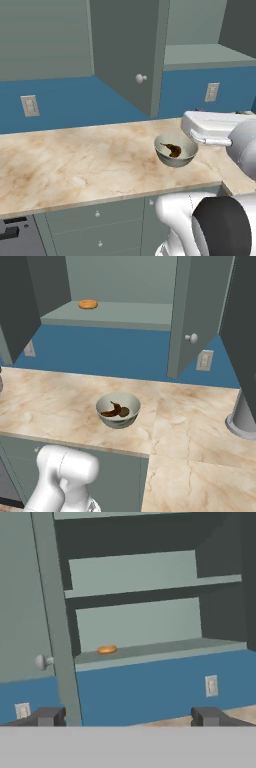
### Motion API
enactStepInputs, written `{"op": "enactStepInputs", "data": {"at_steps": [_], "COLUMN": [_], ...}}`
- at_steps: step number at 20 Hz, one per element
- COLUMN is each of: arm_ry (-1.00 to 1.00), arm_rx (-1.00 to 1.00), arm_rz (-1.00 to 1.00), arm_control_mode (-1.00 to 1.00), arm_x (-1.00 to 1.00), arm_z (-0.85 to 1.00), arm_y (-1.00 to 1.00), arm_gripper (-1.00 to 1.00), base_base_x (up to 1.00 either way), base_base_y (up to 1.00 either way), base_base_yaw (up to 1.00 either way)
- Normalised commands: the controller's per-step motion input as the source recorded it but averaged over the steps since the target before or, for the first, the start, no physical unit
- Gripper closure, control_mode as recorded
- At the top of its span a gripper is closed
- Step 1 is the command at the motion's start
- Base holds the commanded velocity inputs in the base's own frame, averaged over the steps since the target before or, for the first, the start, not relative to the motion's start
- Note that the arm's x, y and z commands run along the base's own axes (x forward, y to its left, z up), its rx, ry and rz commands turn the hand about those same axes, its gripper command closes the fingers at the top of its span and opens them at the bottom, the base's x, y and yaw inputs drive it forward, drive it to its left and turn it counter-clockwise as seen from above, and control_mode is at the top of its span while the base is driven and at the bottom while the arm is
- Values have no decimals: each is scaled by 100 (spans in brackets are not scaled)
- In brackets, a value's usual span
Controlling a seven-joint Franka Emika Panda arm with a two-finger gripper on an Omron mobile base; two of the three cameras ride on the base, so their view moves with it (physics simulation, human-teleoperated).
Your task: Open the cabinet. Pick the banana and kiwi from the cabinet and place them into the bowl. Then close the cabinet.
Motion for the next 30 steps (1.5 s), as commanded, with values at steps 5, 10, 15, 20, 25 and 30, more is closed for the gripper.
{"op": "enactStepInputs", "data": {"at_steps": [5, 10, 15, 20, 25, 30], "arm_ry": [-14, -11, -2, -8, -5, -3], "arm_rx": [-16, -11, -11, -9, -1, 5], "arm_rz": [-5, -7, -19, -35, -28, -12], "arm_control_mode": [-100, -100, -100, -100, -100, -100], "arm_x": [24, 59, 85, 68, 77, 67], "arm_z": [2, -3, -19, -13, -9, -5], "arm_y": [97, 62, 9, 0, -21, -73], "arm_gripper": [-100, -100, -100, -100, -100, -100], "base_base_x": [0, 0, 0, 0, 0, 0], "base_base_y": [0, 0, 0, 0, 0, 0], "base_base_yaw": [0, 0, 0, 0, 0, 0]}}
